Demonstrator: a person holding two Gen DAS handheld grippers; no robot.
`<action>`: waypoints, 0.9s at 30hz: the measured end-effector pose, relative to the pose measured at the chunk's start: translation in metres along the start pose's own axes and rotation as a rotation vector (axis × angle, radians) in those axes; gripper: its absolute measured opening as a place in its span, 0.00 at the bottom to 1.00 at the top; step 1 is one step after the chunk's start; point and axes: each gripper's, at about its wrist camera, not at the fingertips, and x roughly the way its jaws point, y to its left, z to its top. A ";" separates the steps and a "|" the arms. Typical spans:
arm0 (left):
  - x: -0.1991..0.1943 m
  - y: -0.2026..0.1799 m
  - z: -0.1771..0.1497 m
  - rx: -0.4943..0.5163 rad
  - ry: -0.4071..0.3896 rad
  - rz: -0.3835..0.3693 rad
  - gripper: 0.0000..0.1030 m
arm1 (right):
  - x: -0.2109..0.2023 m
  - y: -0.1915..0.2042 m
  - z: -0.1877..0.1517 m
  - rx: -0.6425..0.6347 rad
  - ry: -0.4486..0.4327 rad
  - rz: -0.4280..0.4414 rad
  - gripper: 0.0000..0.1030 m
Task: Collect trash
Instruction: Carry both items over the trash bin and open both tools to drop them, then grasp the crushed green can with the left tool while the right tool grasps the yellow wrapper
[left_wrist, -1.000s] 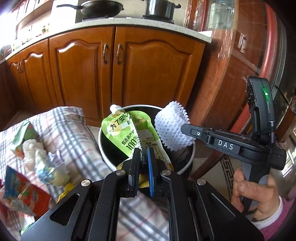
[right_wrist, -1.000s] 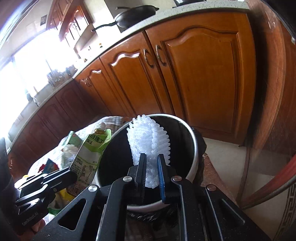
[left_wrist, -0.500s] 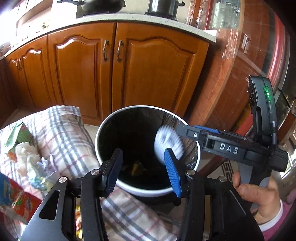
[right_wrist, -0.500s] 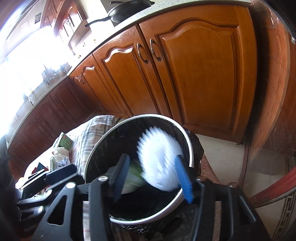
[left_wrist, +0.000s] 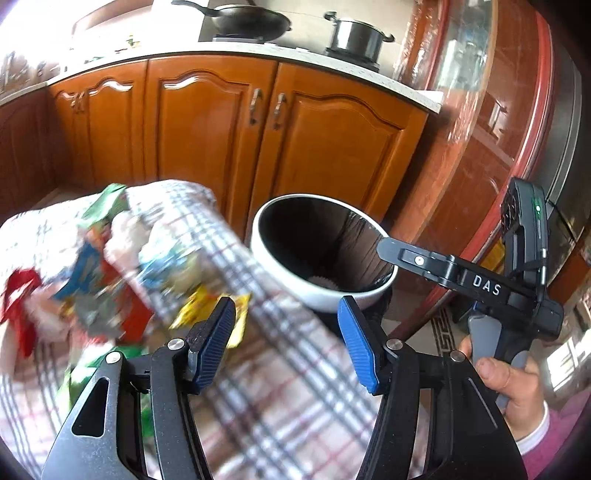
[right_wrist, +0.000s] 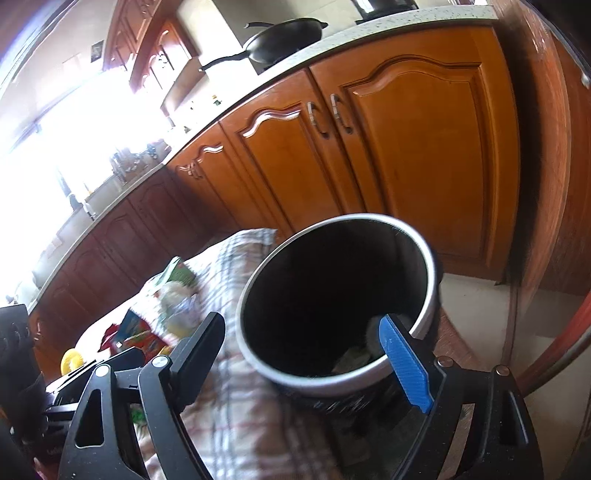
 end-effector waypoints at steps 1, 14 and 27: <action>-0.005 0.003 -0.004 -0.005 -0.001 0.007 0.57 | -0.002 0.005 -0.005 0.000 0.004 0.011 0.85; -0.069 0.074 -0.055 -0.137 -0.029 0.129 0.60 | 0.006 0.058 -0.047 -0.031 0.066 0.075 0.85; -0.066 0.104 -0.069 -0.205 0.028 0.201 0.60 | 0.035 0.093 -0.062 -0.054 0.129 0.104 0.85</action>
